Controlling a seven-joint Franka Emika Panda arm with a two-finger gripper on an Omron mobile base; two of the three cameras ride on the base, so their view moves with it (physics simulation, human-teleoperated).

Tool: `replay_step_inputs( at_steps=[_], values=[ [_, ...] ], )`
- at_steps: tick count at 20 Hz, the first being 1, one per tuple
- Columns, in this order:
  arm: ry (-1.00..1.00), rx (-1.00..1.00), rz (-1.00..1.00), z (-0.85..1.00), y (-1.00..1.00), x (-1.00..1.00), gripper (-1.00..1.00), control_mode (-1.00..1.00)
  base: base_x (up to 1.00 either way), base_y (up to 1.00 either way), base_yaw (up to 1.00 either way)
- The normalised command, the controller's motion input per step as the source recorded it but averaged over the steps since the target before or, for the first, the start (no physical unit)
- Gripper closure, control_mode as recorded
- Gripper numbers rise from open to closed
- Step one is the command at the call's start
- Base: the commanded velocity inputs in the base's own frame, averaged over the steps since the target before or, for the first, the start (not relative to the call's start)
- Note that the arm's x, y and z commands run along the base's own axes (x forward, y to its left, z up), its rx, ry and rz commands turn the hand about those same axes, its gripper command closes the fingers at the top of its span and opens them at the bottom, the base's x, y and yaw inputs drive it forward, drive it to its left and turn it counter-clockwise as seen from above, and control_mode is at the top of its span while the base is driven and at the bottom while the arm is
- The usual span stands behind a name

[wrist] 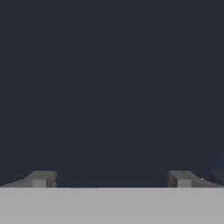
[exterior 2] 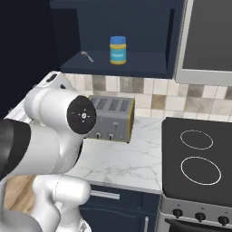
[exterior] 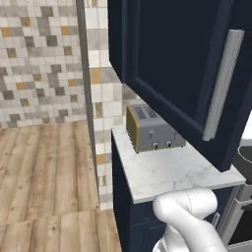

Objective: The dining table condiment station is running low on mayonnaise. Refill the condiment station by opening the cabinet and taking the mayonnaise from the cabinet and placing it on the dining table.

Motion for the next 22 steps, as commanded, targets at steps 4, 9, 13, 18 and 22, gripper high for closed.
replay_step_inputs(
  at_steps=[4, 9, 13, 18, 22],
  values=[
    [-0.08, -0.07, -0.27, 0.21, 0.97, -0.12, -1.00, -1.00, 0.00, 0.00, 0.00],
    [-0.01, 0.00, -0.23, 0.02, 0.27, -0.03, -1.00, -1.00, 0.00, 0.00, 0.00],
    [-0.01, 0.08, -0.04, 0.00, -0.87, 0.00, -1.00, -1.00, 0.00, 0.00, 0.00],
    [0.00, 0.16, -0.05, 0.16, -1.00, 0.13, -1.00, -1.00, 0.00, 0.00, 0.00],
    [0.01, 0.14, -0.15, 0.42, -1.00, 0.50, -1.00, -1.00, 0.00, 0.00, 0.00]
  ],
)
